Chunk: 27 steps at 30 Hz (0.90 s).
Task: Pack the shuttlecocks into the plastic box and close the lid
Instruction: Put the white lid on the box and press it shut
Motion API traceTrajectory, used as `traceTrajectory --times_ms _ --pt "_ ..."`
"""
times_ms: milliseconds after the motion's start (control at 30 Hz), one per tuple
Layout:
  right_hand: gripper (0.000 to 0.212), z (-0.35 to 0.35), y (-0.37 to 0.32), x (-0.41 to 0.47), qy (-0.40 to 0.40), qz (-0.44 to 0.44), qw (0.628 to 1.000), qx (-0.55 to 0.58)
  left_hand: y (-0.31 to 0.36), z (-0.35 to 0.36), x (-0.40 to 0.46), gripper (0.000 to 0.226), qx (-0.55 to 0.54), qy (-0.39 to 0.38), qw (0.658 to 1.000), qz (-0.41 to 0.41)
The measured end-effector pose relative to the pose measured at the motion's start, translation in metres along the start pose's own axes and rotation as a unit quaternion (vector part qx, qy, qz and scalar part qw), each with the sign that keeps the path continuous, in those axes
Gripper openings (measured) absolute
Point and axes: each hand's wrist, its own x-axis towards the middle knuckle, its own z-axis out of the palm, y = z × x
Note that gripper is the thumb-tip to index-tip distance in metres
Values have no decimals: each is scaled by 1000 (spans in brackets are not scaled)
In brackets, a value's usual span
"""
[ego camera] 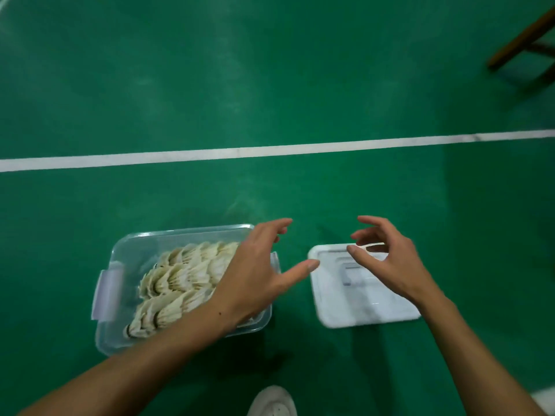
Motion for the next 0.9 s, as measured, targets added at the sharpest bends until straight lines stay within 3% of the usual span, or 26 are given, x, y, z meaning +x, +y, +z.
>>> traceTrajectory --times_ms 200,367,500,700,800,900 --pt "58 -58 91 -13 13 89 993 -74 11 88 12 91 -30 -86 994 -57" --pt "83 -69 147 -35 -13 186 976 -115 -3 131 9 100 -32 -123 980 -154" --pt "98 -53 167 -46 -28 235 968 -87 -15 147 12 102 -14 -142 966 -217" --pt "87 -26 175 -55 29 251 965 -69 -8 161 6 86 -7 -180 950 -256" --pt "84 -22 166 -57 63 250 965 -50 -1 158 5 88 -57 -167 945 -275" --pt "72 -35 140 -52 128 220 966 -47 20 145 8 93 -95 -134 958 -236"
